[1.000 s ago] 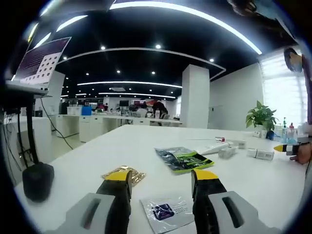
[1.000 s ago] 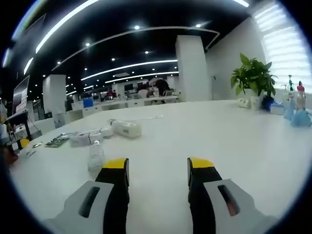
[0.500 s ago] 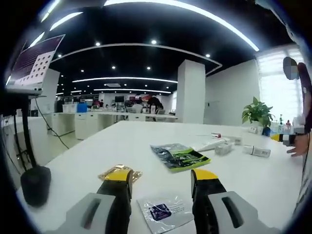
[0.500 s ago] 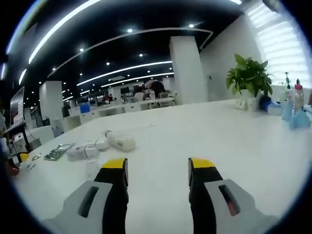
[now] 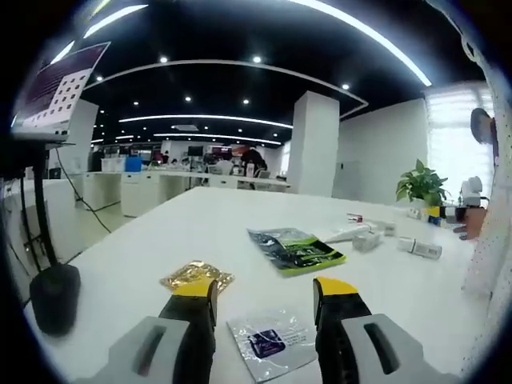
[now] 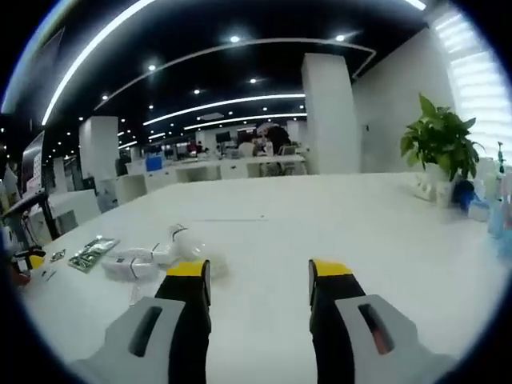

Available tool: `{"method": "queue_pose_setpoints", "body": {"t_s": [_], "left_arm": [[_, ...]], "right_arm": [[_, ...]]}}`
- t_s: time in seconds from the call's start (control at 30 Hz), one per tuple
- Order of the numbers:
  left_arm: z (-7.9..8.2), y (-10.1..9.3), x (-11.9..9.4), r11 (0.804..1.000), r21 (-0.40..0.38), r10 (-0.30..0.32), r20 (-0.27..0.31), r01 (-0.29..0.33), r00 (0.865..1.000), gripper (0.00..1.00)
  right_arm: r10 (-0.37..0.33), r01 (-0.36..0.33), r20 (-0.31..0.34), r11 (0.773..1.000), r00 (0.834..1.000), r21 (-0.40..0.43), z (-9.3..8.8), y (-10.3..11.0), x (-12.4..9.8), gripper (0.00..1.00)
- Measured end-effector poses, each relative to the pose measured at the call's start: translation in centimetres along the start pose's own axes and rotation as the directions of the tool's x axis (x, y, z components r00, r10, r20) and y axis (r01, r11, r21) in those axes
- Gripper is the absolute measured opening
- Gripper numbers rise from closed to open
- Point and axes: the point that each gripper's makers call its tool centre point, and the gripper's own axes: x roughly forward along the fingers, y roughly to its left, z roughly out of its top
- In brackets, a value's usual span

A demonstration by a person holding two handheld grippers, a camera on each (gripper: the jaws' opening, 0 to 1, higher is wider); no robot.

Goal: Arrange the skincare products in the storage area until every visible bottle or jar stands upright without overlapping.

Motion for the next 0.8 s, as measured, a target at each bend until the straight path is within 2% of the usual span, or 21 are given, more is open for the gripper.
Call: {"method": "queue_pose_setpoints", "body": {"t_s": [0.07,0.13,0.2,0.27,0.37,0.43,0.47,0.57,0.63,0.7,0.8], "left_arm": [[0.2,-0.3,-0.1,1.000,-0.002,-0.005,0.006,0.005,1.000,0.49],[0.3,-0.4,-0.1,1.000,-0.003,-0.004,0.007,0.004,1.000,0.49],[0.2,-0.5,-0.1,1.000,-0.014,0.002,0.005,-0.002,1.000,0.49],[0.1,-0.7,-0.2,1.000,-0.021,0.009,0.000,-0.009,1.000,0.49],[0.2,-0.9,-0.1,1.000,-0.020,0.008,0.002,-0.008,1.000,0.49],[0.3,-1.1,-0.1,1.000,-0.012,0.010,0.004,-0.010,1.000,0.50],[0.3,-1.2,-0.1,1.000,-0.005,0.013,0.006,-0.013,1.000,0.50],[0.3,-1.2,-0.1,1.000,-0.023,0.019,0.006,-0.019,1.000,0.50],[0.3,-1.2,-0.1,0.999,-0.020,0.033,0.010,-0.033,0.999,0.50],[0.2,-1.2,-0.1,0.999,-0.019,0.040,0.008,-0.040,0.999,0.50],[0.1,-1.3,-0.1,0.999,-0.013,0.050,0.006,-0.050,0.999,0.50]], "right_arm": [[0.031,-0.032,-0.045,0.999,0.999,-0.024,0.1,0.8,1.2,0.43],[0.052,-0.055,-0.063,0.998,0.997,-0.036,0.2,1.4,2.1,0.39],[0.111,-0.115,-0.112,0.993,0.987,-0.033,0.2,2.8,3.5,0.34],[0.170,-0.177,-0.106,0.982,0.980,-0.069,0.9,3.8,5.4,0.35],[0.251,-0.272,-0.159,0.954,0.955,-0.129,1.1,6.0,7.1,0.39],[0.274,-0.303,-0.192,0.942,0.942,-0.144,0.9,6.6,7.9,0.38],[0.295,-0.332,-0.217,0.930,0.930,-0.159,0.7,7.1,8.4,0.38],[0.318,-0.373,-0.272,0.909,0.908,-0.184,-0.1,7.8,9.5,0.38],[0.340,-0.413,-0.323,0.890,0.883,-0.191,-1.1,8.2,10.1,0.39],[0.346,-0.434,-0.368,0.881,0.863,-0.190,-1.8,8.5,10.5,0.38],[0.335,-0.443,-0.405,0.871,0.850,-0.210,-2.4,8.6,11.3,0.33]]}}
